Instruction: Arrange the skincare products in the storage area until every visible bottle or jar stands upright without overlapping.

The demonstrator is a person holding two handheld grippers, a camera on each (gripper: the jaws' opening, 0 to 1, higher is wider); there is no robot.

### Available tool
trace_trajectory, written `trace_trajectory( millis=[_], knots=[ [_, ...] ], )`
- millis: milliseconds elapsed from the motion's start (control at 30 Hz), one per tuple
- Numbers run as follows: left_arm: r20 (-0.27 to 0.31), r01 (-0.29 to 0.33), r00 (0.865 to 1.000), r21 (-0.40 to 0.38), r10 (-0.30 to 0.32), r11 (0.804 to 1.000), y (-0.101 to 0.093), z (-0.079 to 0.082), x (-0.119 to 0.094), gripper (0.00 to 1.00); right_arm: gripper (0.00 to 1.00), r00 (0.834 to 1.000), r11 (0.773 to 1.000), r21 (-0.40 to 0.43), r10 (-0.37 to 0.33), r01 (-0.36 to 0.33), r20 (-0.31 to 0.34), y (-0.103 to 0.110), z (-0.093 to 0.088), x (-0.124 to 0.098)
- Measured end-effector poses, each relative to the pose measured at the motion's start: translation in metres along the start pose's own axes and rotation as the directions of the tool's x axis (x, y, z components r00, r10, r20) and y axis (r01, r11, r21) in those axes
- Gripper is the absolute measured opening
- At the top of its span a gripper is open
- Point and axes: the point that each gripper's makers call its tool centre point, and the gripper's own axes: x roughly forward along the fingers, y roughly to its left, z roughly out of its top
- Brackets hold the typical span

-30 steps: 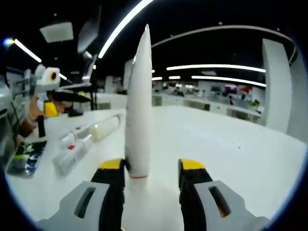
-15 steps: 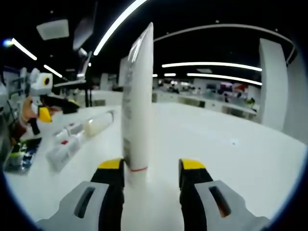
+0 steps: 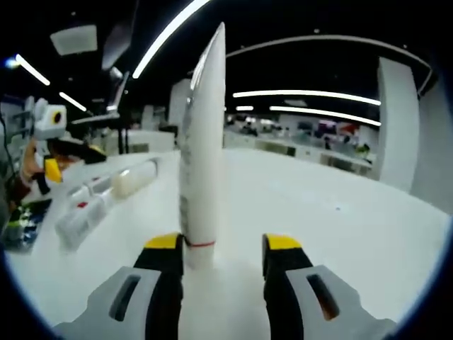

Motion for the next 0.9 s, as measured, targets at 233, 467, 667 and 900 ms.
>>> trace_trajectory(
  millis=[233, 467, 667, 900],
  knots=[
    [-0.003, 0.003, 1.0, 0.018, -0.003, 1.0, -0.004, -0.003, -0.004, 0.88, 0.42, 0.999, 0.999, 0.024, -0.033, 0.033, -0.032, -0.011, -0.011, -0.003],
    [0.03, 0.0, 1.0, 0.005, 0.0, 1.0, -0.007, 0.002, -0.012, 0.88, 0.31, 0.996, 0.998, 0.008, -0.063, 0.063, -0.063, -0.017, -0.016, -0.008],
    [0.048, -0.017, 0.999, -0.014, 0.018, 1.0, -0.004, 0.003, -0.018, 0.88, 0.3, 0.997, 0.998, 0.046, -0.051, 0.054, -0.059, -0.013, -0.013, -0.007],
    [0.041, -0.026, 0.999, -0.025, 0.027, 0.999, 0.0, 0.0, -0.021, 0.88, 0.34, 0.996, 0.997, 0.048, -0.05, 0.054, -0.071, -0.008, -0.013, 0.001]
  ],
)
